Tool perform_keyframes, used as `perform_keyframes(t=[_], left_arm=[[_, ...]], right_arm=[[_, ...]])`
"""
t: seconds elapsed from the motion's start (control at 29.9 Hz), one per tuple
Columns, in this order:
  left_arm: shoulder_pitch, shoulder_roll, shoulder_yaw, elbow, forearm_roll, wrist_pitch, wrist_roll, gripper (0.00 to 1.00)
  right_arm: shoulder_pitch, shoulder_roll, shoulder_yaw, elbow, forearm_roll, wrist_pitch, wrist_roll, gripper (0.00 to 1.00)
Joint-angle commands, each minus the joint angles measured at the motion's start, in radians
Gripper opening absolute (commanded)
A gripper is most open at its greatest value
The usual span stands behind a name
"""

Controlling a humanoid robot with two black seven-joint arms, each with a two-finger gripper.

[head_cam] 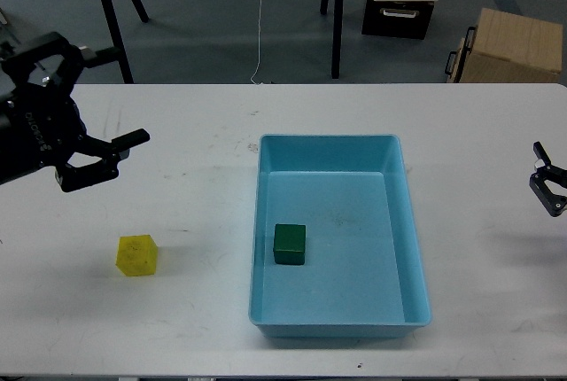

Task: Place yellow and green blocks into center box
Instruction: 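Move the left gripper over the yellow cube and lower it, then close the left gripper on the yellow cube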

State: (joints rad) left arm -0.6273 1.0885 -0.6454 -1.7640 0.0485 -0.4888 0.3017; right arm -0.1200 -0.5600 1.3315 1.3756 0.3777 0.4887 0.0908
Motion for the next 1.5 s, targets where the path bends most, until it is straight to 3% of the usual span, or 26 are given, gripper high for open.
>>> perform_keyframes(t=[0.0, 0.27, 0.4, 0.5, 0.77, 1.47], left_arm=[[-0.266, 0.001, 0.296, 0.000, 0.109, 0.000, 0.023, 1.00], [-0.757, -0.062, 0.945, 0.031, 0.265, 0.000, 0.111, 1.00], [-0.880, -0.114, 1.085, 0.073, 0.450, 0.000, 0.112, 1.00], [-0.885, -0.171, 1.167, 0.101, 0.467, 0.000, 0.134, 1.00], [-0.881, -0.248, 1.242, 0.175, 0.527, 0.000, 0.135, 1.00], [-0.845, -0.351, 1.279, 0.268, 0.539, 0.000, 0.137, 1.00]], right_arm=[[0.000, -0.001, 0.000, 0.000, -0.002, 0.000, 0.001, 1.00], [-0.001, 0.005, 0.000, 0.000, -0.003, 0.000, 0.001, 1.00], [-0.001, 0.012, 0.000, 0.000, -0.008, 0.000, 0.001, 1.00], [-0.001, 0.012, 0.000, -0.001, -0.016, 0.000, 0.001, 1.00], [0.003, 0.012, 0.000, -0.007, -0.016, 0.000, 0.001, 1.00], [-0.001, 0.012, 0.003, -0.006, -0.017, 0.000, 0.001, 1.00]])
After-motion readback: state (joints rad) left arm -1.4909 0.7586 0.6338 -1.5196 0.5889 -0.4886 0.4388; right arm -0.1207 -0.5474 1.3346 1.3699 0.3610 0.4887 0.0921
